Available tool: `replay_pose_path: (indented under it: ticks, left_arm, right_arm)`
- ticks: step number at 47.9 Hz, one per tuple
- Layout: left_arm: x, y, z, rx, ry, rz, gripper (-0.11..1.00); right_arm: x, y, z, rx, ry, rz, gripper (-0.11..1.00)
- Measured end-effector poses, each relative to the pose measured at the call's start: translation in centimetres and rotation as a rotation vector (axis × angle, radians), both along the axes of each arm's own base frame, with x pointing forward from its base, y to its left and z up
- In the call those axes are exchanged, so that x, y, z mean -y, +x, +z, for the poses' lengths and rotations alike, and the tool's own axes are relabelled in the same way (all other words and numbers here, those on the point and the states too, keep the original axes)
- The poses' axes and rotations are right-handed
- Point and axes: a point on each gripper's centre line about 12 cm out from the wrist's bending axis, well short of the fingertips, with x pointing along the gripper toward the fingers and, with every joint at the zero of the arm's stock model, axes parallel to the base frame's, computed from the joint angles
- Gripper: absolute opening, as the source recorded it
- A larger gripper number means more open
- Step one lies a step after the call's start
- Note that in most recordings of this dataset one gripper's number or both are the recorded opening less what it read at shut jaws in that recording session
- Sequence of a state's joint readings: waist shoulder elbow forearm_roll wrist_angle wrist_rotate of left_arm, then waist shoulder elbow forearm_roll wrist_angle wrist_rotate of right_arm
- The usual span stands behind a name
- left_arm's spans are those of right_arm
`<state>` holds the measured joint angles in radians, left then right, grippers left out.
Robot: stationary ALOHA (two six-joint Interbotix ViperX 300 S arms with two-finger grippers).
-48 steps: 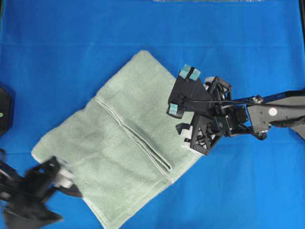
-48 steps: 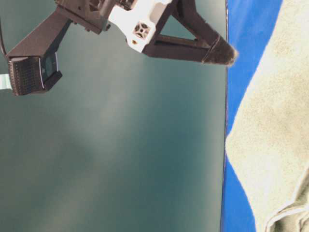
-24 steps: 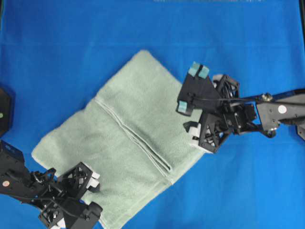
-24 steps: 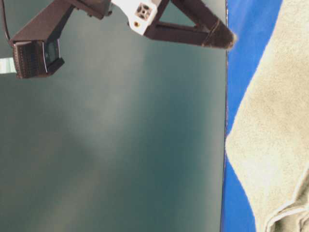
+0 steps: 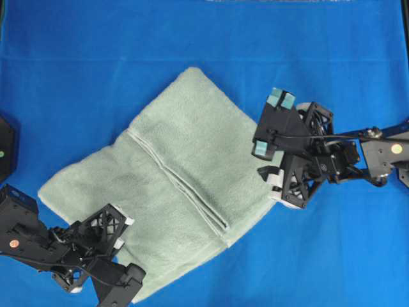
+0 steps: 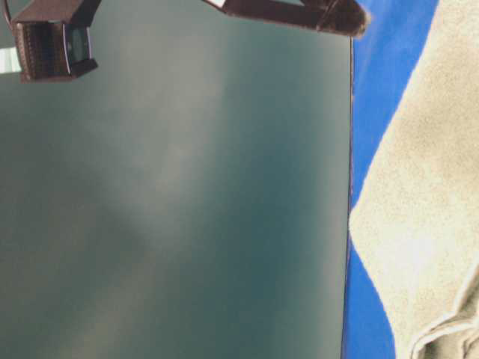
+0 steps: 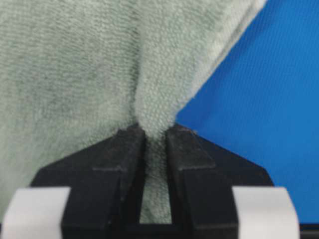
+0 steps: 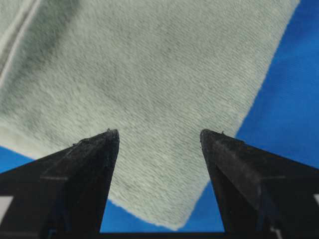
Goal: Fold a bath towel.
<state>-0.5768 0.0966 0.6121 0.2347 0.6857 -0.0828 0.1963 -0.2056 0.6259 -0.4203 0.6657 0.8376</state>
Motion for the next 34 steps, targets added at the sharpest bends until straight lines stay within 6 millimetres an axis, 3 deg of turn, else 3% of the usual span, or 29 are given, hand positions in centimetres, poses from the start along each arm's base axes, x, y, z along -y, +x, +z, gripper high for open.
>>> replay_pose_path:
  ticks: [12,20,28,34]
  left_arm:
    - [-1.8,1.4,7.1,-0.065,0.126,-0.007,0.08]
    - [-4.5,4.7,11.6,-0.034,0.16,-0.091,0.08]
    - [-10.2,10.1,12.4,-0.039,0.23,-0.219,0.08]
    - [-14.4,15.6,11.8,-0.022,0.267,-0.337,0.08]
  right_arm:
    - [0.5,-2.4,0.0,0.005,0.007,-0.015,0.66]
    - [1.0,-4.8,0.0,0.009,0.012,-0.023,0.66]
    - [1.4,-7.1,-0.8,0.004,0.012,-0.025,0.66]
    - [1.6,-8.1,-1.1,0.001,0.01,-0.023,0.66]
